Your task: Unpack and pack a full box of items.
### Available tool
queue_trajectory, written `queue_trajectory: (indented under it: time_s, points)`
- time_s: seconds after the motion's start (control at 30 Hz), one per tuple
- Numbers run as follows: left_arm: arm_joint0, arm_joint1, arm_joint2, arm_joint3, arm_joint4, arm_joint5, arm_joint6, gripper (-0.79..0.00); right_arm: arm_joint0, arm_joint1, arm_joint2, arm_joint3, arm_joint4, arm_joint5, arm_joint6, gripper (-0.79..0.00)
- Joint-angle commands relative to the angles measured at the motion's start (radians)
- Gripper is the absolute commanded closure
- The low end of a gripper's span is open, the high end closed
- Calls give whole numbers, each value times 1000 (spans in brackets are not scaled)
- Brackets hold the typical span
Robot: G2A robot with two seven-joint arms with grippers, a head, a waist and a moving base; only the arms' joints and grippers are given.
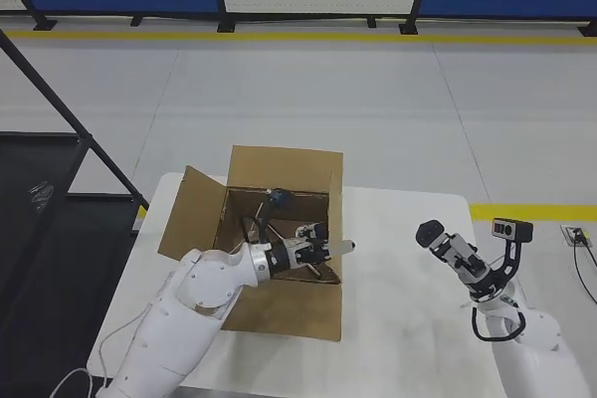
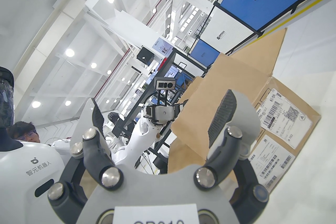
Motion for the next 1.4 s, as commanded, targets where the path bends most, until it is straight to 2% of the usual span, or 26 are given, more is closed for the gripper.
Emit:
queue_trajectory:
  time_s: [0.0, 0.37, 0.6, 0.77, 0.93, 1.1, 1.23, 1.37]
  points:
    - [-16, -10, 36, 19, 18, 1, 28, -785, -7, 3, 8, 2, 6, -5, -2, -785]
    - [-137, -77, 198, 187, 20, 27, 76, -785, -104, 26, 108, -19, 66, -56, -30, -785]
    - [-201, -116, 280, 282, 67, 105, 50, -785, -134, 33, 122, -27, 86, -64, -43, -785]
    - [-207, -136, 316, 301, 101, 101, 72, -785, -132, 35, 111, -25, 88, -64, -50, -785]
    - [-204, -145, 311, 309, 87, 85, 70, -785, -122, 37, 98, -19, 90, -67, -58, -785]
    - [-193, -140, 272, 281, 63, 68, 63, -785, -120, 39, 94, -21, 91, -72, -65, -785]
    - [-178, -127, 217, 239, 41, 63, 54, -785, -117, 41, 93, -26, 77, -74, -82, -785]
    - [-143, -101, 127, 167, 35, 55, 40, -785, -109, 43, 89, -45, 30, -68, -106, -785]
